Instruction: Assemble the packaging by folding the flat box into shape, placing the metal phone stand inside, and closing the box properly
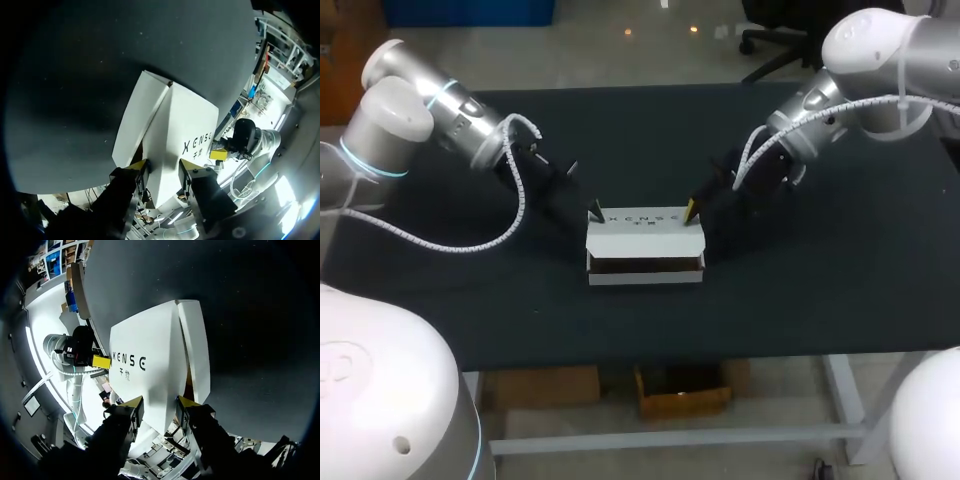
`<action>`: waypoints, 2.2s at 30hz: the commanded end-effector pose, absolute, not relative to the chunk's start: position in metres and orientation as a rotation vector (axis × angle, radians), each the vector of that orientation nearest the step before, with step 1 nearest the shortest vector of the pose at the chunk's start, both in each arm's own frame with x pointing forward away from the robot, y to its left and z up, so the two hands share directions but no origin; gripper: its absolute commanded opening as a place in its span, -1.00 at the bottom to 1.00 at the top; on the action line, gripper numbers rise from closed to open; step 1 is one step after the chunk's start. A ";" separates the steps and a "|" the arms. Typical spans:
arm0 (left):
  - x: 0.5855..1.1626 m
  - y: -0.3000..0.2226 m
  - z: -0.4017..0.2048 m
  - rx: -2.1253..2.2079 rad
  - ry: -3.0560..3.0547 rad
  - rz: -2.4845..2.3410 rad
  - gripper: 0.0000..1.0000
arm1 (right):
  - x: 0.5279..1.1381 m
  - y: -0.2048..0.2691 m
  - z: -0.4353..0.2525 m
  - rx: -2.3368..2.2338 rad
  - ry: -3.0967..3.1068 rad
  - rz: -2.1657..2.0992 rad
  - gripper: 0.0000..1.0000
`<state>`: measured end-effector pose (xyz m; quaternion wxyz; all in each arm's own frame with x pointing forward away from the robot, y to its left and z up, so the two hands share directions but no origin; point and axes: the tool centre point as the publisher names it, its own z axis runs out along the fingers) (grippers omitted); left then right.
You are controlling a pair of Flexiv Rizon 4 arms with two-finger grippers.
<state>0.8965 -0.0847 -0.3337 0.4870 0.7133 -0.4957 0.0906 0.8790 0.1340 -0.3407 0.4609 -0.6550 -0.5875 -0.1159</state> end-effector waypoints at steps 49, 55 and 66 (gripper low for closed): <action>0.869 -0.079 -0.304 1.762 -1.478 0.337 -0.09 | 0.875 0.135 -0.355 -1.598 -1.442 -0.294 -0.22; 0.869 -0.073 -0.300 1.775 -1.514 0.335 -0.08 | 0.876 0.133 -0.355 -1.598 -1.442 -0.296 -0.22; 0.865 -0.063 -0.292 1.706 -1.763 0.418 0.03 | 0.876 0.133 -0.356 -1.596 -1.452 -0.298 -0.22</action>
